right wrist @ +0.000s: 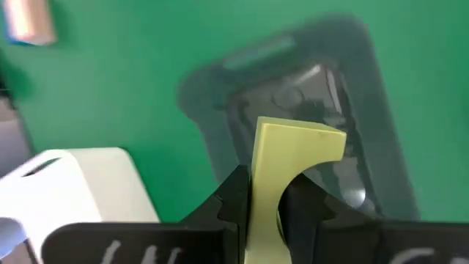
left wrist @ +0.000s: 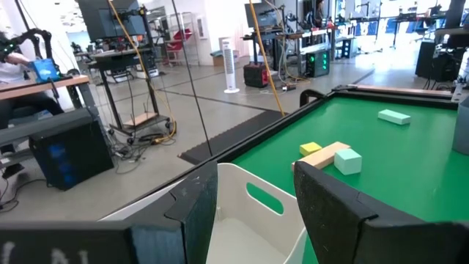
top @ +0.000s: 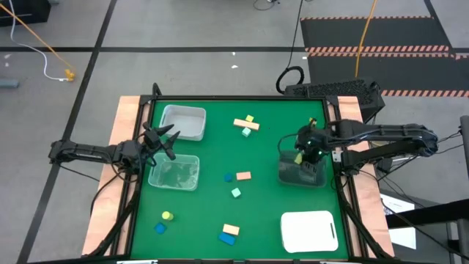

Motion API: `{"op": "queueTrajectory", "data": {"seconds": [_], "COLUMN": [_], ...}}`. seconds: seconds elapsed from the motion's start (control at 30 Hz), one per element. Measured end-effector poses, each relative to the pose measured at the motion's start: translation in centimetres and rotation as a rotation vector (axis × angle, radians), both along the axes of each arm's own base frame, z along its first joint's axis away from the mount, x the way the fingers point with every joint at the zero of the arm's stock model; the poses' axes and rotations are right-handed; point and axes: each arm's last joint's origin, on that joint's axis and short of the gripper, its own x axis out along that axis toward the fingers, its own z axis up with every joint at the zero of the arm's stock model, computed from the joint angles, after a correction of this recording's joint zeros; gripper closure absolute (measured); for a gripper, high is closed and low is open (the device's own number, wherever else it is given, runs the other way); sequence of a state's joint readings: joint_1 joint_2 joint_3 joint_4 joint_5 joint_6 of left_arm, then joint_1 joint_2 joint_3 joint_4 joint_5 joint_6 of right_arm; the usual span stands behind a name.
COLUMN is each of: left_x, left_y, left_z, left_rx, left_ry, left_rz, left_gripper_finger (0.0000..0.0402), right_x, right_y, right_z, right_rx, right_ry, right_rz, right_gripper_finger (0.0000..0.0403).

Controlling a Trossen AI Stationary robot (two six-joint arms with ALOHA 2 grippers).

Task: Sort & place blocks by color
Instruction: Put the top right green block into the black bin, then put the top left light blue block into the gray bin

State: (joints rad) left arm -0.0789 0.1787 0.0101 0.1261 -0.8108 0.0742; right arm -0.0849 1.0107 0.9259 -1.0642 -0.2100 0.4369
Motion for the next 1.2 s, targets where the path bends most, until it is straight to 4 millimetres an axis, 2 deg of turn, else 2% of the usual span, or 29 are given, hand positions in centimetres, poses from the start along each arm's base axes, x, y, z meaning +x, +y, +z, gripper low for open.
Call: {"op": "queueTrajectory", "data": {"seconds": [0.17, 0.37, 0.57, 0.93, 1.2], "left_x": [0.0, 0.0, 0.0, 0.0, 0.0], "left_y": [0.0, 0.0, 0.0, 0.0, 0.0], "left_z": [0.0, 0.0, 0.0, 0.0, 0.0], "left_rx": [0.0, 0.0, 0.0, 0.0, 0.0], "left_ry": [0.0, 0.0, -0.001, -0.001, 0.0], "left_rz": [0.0, 0.0, 0.0, 0.0, 0.0], "left_gripper_finger": [0.0218, 0.0218, 0.0218, 0.0218, 0.0218], "right_x": [-0.4, -0.6, -0.5, -0.2, 0.0], "right_y": [0.0, -0.2, -0.2, -0.2, -0.1], "right_z": [-3.2, -4.7, -5.1, -5.0, -4.9], "right_rx": [0.002, -0.086, -0.083, -0.081, -0.034], "right_ry": [0.06, 0.086, 0.07, 0.031, 0.006], "right_rz": [-0.042, -0.079, -0.078, -0.067, -0.054], "right_gripper_finger": [0.036, 0.0359, 0.034, 0.0264, 0.0255]}}
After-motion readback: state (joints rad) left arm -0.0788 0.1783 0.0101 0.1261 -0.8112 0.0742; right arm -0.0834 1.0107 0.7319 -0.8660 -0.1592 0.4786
